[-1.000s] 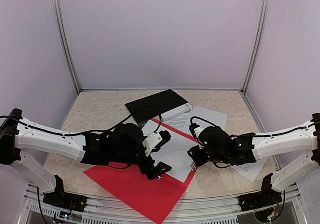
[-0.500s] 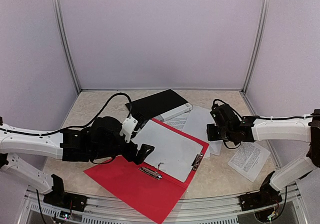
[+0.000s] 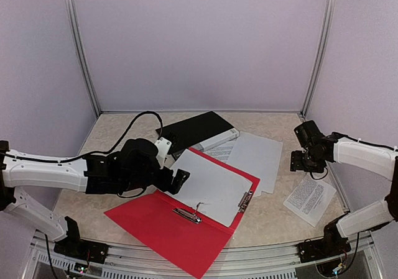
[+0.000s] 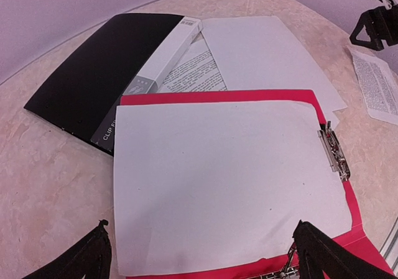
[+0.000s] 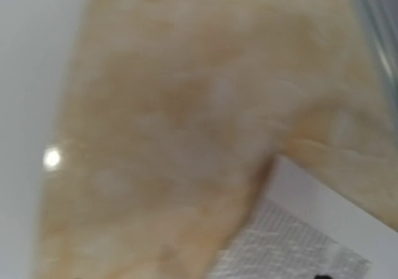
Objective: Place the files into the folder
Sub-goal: Pick up the file from the corner of the board, then pass from the right arm to the left, then pick up the folder with some files from the center of the board.
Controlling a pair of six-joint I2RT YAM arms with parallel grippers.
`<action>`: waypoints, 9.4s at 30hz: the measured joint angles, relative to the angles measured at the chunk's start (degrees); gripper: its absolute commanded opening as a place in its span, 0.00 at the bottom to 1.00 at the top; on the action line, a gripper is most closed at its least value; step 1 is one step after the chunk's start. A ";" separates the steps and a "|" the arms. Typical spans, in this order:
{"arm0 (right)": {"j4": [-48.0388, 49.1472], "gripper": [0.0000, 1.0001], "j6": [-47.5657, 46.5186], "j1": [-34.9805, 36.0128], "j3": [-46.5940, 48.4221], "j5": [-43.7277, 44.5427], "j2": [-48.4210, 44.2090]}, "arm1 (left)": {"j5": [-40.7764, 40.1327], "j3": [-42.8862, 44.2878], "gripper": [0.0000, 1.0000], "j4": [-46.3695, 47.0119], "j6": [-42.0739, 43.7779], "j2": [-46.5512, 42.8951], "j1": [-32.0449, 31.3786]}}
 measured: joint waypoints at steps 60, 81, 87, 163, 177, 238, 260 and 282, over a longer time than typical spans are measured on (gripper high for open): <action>14.27 0.00 -14.80 -5.99 4.13 -19.54 12.57 | 4.79 4.15 0.99 2.32 3.69 6.05 5.44; 11.23 0.00 -18.71 14.16 24.65 -15.45 7.19 | 40.52 20.87 0.93 10.80 -6.73 17.55 15.02; 13.53 0.00 -18.75 18.03 24.68 -18.45 6.91 | 51.58 28.20 0.88 10.40 -10.88 22.58 16.52; 17.86 0.66 -15.04 38.69 9.84 -16.00 1.66 | 12.33 12.13 0.00 -49.53 -86.40 -14.05 -22.23; 18.47 0.69 -13.51 45.20 7.87 -11.80 12.94 | 10.58 -4.70 0.00 -43.63 -99.06 -19.10 -25.64; 16.28 0.82 -34.60 12.26 37.24 -53.66 47.69 | 12.94 -15.34 0.00 -35.04 -86.16 -27.28 -1.14; 18.97 0.15 -31.32 11.65 32.02 -59.54 46.60 | 12.76 -14.16 0.00 -36.15 -85.22 -27.12 -1.11; 17.16 0.57 -30.21 11.28 30.45 -57.42 37.62 | 8.20 -3.26 0.00 -40.35 -74.88 -19.89 -1.77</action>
